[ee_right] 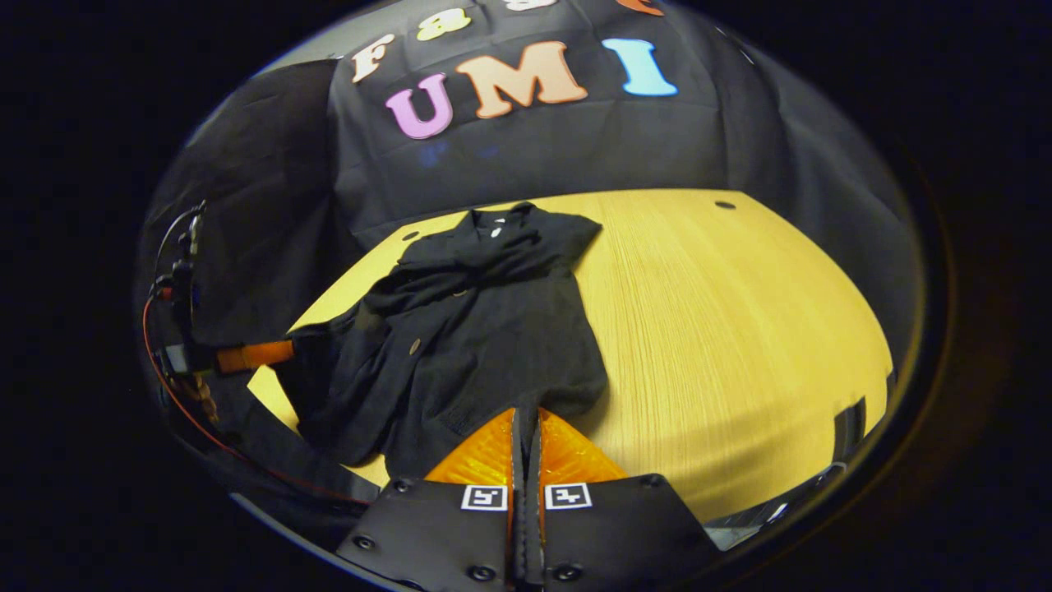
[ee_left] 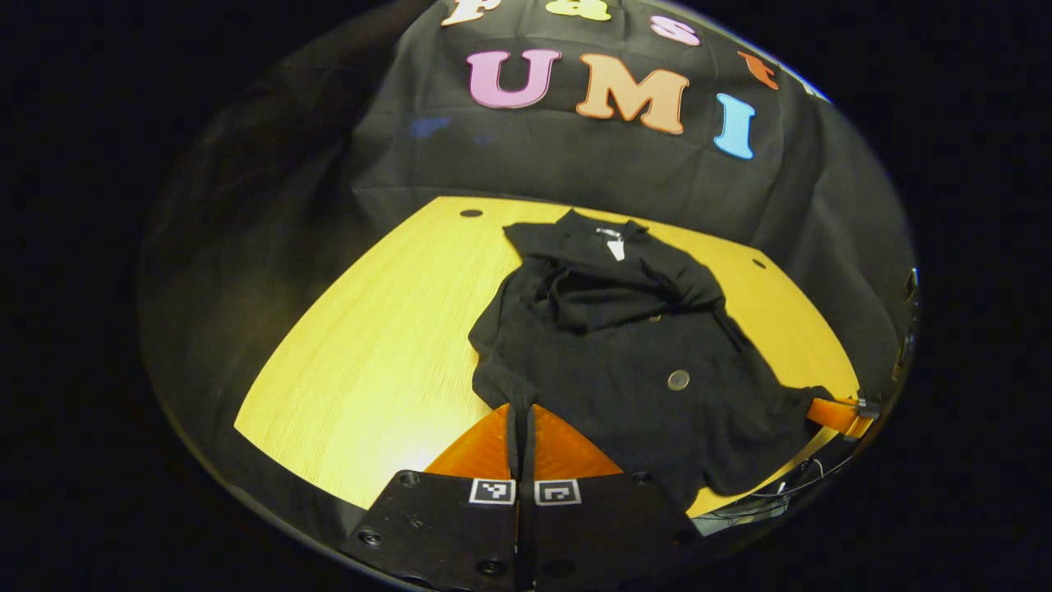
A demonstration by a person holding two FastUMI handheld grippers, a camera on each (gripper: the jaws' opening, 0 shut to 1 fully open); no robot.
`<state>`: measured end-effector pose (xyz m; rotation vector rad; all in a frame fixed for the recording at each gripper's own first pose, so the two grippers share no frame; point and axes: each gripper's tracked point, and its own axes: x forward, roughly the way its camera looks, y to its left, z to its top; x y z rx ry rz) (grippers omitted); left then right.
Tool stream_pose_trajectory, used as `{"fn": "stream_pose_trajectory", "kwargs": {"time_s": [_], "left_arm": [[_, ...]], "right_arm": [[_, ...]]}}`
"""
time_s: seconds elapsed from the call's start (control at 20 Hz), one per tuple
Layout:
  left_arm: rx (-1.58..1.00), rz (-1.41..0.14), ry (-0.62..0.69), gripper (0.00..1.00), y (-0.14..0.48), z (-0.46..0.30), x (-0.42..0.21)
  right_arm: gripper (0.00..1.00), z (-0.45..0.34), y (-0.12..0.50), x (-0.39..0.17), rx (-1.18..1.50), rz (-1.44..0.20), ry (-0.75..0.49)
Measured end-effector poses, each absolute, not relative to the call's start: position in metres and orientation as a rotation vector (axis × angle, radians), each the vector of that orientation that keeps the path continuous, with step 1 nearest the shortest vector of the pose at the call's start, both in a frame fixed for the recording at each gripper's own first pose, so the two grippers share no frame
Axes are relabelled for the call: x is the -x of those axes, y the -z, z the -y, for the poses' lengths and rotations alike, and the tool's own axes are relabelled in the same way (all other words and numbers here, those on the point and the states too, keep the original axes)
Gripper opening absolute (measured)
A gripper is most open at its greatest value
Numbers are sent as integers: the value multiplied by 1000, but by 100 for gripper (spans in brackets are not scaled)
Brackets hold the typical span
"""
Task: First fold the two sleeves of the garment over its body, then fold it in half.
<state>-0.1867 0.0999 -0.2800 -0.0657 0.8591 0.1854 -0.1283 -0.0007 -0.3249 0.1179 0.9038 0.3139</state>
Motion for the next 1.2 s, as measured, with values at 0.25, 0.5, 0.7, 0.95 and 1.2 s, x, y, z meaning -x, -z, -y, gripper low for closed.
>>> {"fn": "stream_pose_trajectory", "kwargs": {"time_s": [0.25,0.5,0.7,0.95,1.2], "left_arm": [[73,-814,-178,0,262,-95,147],[37,-776,-147,0,254,-101,106],[14,-754,-125,0,249,-107,70],[-13,-745,-98,0,254,-114,24],[-22,-730,-85,0,259,-128,-23]], "right_arm": [[2,-17,292,82,-140,-803,-367],[2,-21,271,29,-145,-726,-343],[2,-23,261,-9,-149,-693,-314],[2,-25,257,-52,-144,-667,-291],[2,-25,247,-100,-150,-636,-256]]}}
